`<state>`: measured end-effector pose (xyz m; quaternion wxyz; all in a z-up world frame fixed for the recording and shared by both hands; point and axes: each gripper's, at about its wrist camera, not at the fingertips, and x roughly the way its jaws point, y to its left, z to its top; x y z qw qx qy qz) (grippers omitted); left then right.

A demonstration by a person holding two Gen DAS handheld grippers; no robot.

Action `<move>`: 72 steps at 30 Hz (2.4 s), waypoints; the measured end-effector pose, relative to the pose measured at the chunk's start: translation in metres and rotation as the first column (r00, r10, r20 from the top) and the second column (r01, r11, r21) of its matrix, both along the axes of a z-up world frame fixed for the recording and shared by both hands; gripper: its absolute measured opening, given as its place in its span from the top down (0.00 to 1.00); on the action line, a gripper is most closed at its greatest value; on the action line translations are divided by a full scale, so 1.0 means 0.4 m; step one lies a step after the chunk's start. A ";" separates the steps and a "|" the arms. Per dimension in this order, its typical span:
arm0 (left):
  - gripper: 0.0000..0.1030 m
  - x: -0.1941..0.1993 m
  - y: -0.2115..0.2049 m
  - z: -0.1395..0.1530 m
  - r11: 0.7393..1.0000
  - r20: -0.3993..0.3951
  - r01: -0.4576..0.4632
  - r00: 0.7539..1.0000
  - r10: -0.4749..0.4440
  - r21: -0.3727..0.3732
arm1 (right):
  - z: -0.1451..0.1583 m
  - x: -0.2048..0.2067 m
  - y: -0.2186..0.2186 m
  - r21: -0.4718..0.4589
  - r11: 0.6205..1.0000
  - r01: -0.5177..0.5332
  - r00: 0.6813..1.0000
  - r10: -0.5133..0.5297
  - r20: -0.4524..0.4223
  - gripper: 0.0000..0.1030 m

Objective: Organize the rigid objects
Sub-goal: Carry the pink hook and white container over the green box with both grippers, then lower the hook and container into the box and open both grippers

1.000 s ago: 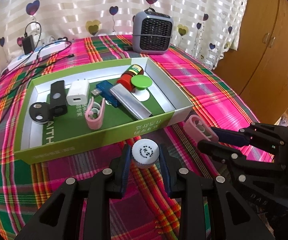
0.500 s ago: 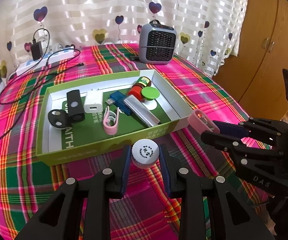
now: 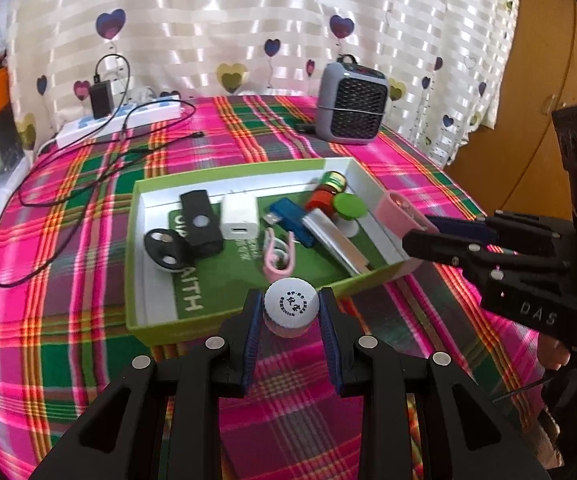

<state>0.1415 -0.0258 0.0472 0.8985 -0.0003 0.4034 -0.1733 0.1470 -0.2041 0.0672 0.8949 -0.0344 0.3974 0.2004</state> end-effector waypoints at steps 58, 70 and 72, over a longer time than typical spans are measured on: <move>0.74 0.165 0.031 -0.081 1.000 -0.076 -0.023 0.997 0.024 0.018 | -0.085 0.274 0.183 0.008 0.988 -0.157 0.976 0.156 -0.150 0.78; 0.71 0.166 0.027 -0.085 0.999 -0.076 -0.018 0.997 0.020 0.028 | -0.089 0.269 0.191 0.019 0.988 -0.155 0.977 0.156 -0.149 0.75; 0.71 0.165 0.027 -0.085 0.999 -0.076 -0.017 0.997 0.019 0.027 | -0.090 0.271 0.189 0.026 0.989 -0.146 0.977 0.149 -0.151 0.72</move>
